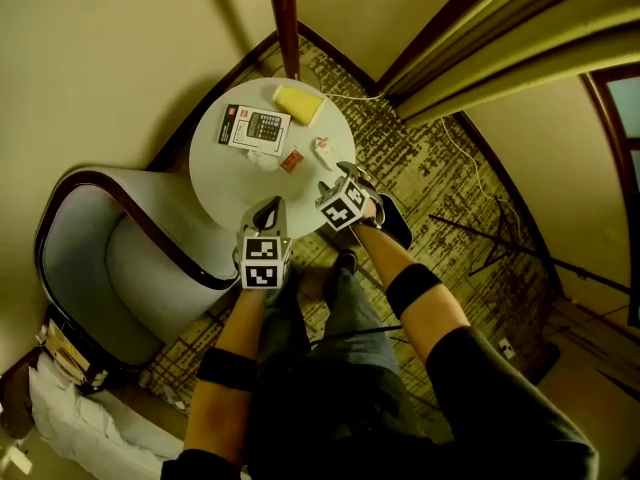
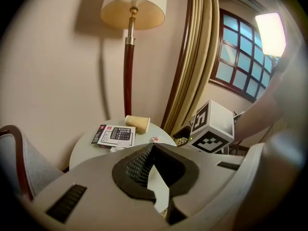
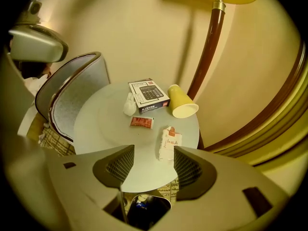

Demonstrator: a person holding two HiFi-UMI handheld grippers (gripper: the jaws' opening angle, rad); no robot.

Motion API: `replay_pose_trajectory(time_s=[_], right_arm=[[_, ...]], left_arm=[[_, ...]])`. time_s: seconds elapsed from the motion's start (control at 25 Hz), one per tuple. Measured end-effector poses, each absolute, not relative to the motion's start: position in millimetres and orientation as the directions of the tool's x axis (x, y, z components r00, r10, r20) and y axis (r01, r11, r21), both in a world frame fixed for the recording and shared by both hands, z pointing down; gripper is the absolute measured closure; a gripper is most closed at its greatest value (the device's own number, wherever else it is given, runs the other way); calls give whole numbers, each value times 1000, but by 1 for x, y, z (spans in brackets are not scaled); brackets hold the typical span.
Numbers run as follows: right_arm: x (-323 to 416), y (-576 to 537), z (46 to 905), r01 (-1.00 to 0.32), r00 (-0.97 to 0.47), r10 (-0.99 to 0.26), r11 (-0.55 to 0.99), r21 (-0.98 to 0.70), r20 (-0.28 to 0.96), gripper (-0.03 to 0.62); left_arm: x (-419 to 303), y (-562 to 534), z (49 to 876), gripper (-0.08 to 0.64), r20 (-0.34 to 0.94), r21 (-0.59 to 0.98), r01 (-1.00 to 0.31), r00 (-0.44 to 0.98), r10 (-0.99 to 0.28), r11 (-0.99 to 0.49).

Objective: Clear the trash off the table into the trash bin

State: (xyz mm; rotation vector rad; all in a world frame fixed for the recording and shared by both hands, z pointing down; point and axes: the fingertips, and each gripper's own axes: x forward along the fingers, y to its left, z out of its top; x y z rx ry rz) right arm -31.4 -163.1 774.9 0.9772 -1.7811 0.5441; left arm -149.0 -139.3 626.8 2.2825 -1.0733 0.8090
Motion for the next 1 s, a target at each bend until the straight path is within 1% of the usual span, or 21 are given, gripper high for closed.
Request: replay_pose_trajectory(time_s=[0.16,0.36,0.4,0.6,0.68,0.76,0.92,0.96,1.0], right_arm=[[-23,-177,803,-829,-168,-372,554,73,913,314],[-19,-188,827,-819,-167,-365,569,77,916,321],[-19,-190,830,-818,-170,-364,570,75,916,344],[-21,-190,847,-826,-195,-334,563,29,922,387],[-21,-192,846,-821,-189,-335,569,38,923,401],[-22,-195,844,-815,-181,-338,577,51,923,433],[-23,-193,852,-810,-181,-320,585,43,930,431],[-22,-193,853,-811,-179,-318,584,44,931,455],[-21,-193,852,-811,-175,-319,583,47,931,497]], left_arm=[[-142,-146,649,560,695,184,-803,514,-502,-567],[-140,-147,663,560,701,185,-808,507,-501,-559],[-139,-147,665,560,701,186,-809,507,-501,-558],[-142,-148,669,560,701,183,-813,502,-507,-553],[-143,-147,670,560,702,183,-814,501,-506,-552],[-144,-147,670,560,703,183,-815,500,-506,-551],[-146,-145,672,560,706,182,-816,497,-505,-548],[-147,-145,673,560,707,183,-817,496,-505,-547],[-148,-145,673,560,707,183,-818,495,-505,-546]])
